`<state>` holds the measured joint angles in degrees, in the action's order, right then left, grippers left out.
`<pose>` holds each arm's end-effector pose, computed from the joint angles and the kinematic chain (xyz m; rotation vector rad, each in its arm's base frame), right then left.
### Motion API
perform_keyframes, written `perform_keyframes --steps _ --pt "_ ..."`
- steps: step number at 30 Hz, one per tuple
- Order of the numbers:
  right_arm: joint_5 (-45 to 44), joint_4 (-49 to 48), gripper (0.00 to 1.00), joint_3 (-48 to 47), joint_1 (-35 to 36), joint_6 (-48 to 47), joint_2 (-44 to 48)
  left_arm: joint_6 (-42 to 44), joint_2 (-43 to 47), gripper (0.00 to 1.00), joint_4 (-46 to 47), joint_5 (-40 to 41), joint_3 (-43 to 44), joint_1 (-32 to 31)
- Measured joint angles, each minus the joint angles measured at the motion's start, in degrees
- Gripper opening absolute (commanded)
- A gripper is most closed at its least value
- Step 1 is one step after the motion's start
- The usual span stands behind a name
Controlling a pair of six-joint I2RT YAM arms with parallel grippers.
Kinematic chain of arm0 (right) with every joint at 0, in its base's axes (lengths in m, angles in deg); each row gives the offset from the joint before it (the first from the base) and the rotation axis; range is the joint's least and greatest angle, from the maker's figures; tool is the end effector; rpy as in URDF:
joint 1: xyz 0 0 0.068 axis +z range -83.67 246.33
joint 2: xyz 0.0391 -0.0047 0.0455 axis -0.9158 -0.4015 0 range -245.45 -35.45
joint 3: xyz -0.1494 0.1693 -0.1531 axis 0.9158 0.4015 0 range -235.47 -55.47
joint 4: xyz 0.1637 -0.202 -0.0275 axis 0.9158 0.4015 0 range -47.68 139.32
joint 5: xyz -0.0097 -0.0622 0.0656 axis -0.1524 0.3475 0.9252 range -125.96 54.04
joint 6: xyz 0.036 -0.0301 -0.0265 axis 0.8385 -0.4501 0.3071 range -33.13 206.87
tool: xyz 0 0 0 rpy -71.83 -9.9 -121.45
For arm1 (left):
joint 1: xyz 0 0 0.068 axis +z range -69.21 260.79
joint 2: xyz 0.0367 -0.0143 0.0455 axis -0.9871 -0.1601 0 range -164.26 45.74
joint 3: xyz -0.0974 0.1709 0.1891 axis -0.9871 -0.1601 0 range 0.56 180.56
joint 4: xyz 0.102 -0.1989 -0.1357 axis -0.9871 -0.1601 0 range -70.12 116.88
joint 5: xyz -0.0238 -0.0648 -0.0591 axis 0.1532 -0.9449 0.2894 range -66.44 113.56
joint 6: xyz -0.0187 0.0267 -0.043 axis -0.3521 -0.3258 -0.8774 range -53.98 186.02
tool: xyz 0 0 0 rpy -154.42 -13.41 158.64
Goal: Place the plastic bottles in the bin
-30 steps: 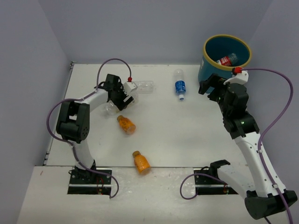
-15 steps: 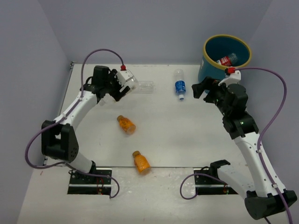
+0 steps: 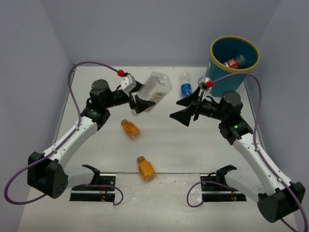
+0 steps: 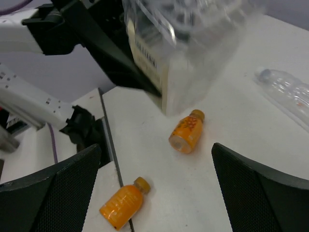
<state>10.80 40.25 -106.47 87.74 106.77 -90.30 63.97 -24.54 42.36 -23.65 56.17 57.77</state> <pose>0.1905 0.1026 0.3698 -0.6896 1.5868 1.1912 0.2488 -0.1339 0.3594 0.9307 1.3596 -0.9742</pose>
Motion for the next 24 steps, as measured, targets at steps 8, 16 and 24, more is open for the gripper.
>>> perform_keyframes --steps 8,16,24 --pt "8.45 -5.74 0.99 2.42 2.7 -4.01 -3.5 -14.46 -0.9 0.38 12.69 -9.33 -8.81 -10.93" --pt "11.14 -10.97 0.98 4.4 5.02 -4.43 -1.85 -21.78 -1.1 0.35 20.79 -10.06 -11.43 -13.48" --pt "5.66 -13.36 0.27 6.05 7.43 -2.04 -0.4 -21.27 -1.46 0.72 17.31 -8.52 -9.79 -14.3"
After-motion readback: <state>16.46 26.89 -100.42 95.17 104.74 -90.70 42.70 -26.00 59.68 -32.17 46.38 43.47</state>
